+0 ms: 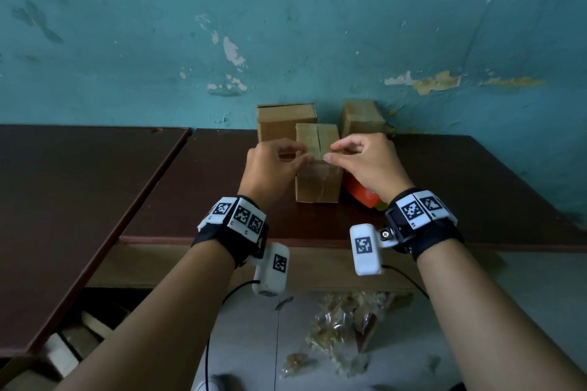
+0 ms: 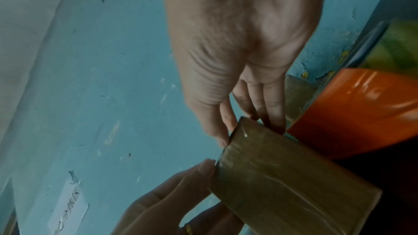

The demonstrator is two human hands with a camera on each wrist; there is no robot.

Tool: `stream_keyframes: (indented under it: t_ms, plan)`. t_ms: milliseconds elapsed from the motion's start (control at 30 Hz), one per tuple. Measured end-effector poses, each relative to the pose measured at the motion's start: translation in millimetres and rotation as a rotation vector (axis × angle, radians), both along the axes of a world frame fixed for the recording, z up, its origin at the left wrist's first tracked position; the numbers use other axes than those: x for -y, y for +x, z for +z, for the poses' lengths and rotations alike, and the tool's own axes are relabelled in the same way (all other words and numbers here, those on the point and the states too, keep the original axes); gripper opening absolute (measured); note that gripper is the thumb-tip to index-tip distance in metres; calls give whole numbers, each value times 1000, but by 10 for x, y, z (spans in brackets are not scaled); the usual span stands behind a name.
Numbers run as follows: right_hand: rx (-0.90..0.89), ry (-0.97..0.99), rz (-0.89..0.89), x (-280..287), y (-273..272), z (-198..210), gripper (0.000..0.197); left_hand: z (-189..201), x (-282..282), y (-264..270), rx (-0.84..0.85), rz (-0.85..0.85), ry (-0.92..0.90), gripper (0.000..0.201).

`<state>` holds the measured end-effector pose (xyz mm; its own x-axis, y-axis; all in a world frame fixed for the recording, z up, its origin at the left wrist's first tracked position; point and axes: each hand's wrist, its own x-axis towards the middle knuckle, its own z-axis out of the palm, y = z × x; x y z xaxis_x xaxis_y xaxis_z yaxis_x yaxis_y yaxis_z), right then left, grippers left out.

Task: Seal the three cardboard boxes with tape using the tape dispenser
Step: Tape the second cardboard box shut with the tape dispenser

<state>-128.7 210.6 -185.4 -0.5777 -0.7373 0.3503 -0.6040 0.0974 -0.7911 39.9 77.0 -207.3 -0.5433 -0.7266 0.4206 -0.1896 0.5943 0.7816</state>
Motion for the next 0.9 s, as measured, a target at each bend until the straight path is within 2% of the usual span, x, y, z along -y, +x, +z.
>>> stream_keyframes:
  t_ms: [167, 467, 900]
  plan:
    - [-56, 79, -53, -16, -129, 177, 27, 138, -55, -243, 52, -53, 2, 31]
    - [-99, 203, -64, 72, -277, 192, 49, 126, 78, -535, 139, -104, -23, 29]
    - [-241, 271, -53, 320, -274, 237, 46, 113, 349, -520, 197, -62, -69, 32]
